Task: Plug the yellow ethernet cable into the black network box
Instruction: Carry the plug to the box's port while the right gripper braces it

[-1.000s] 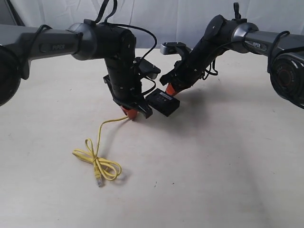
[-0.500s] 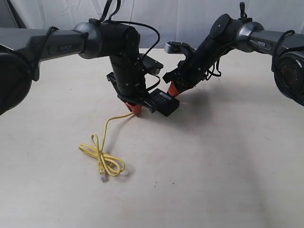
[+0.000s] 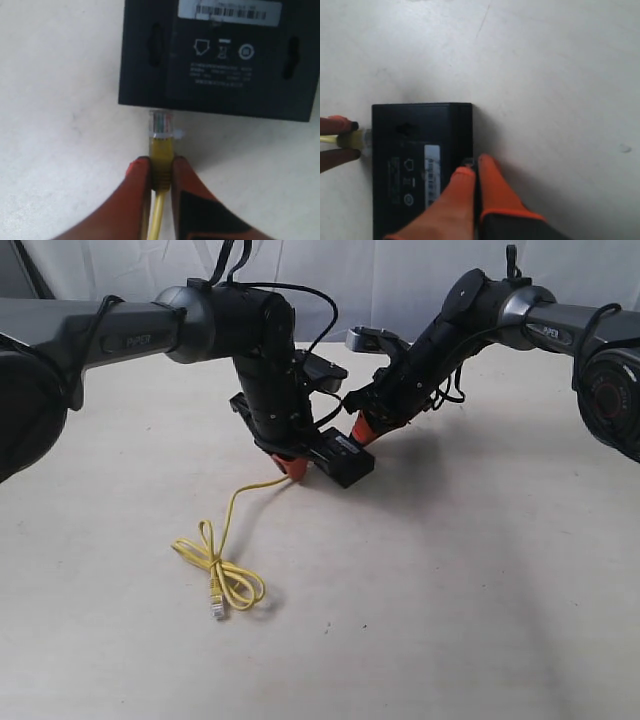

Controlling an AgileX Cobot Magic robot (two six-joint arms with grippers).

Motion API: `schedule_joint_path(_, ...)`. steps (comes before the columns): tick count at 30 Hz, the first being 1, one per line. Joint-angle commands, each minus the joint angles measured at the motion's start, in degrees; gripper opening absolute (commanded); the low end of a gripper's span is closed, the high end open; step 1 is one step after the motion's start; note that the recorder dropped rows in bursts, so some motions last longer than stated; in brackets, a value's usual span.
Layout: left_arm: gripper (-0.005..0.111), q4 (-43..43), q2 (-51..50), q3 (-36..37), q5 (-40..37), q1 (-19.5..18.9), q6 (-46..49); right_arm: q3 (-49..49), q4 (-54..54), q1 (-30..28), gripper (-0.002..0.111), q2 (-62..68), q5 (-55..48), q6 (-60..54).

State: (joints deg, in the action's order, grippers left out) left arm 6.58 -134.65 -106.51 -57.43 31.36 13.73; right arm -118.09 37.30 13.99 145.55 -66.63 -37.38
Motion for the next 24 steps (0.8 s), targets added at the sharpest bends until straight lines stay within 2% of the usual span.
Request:
schedule_joint_path(1,0.000,0.6,-0.1,-0.3,0.9,0.2,-0.3,0.0,0.4,-0.2,-0.001,0.0,-0.9,-0.2)
schedule_joint_path(16,0.000,-0.7,-2.0,-1.0,2.0,0.2,1.9,0.0,0.7,-0.2,-0.001,0.0,-0.4,-2.0)
schedule_joint_path(24,0.000,0.3,-2.0,-3.6,-2.4,0.2,6.0,0.0,1.4,-0.2,-0.001,0.0,1.6,-4.9)
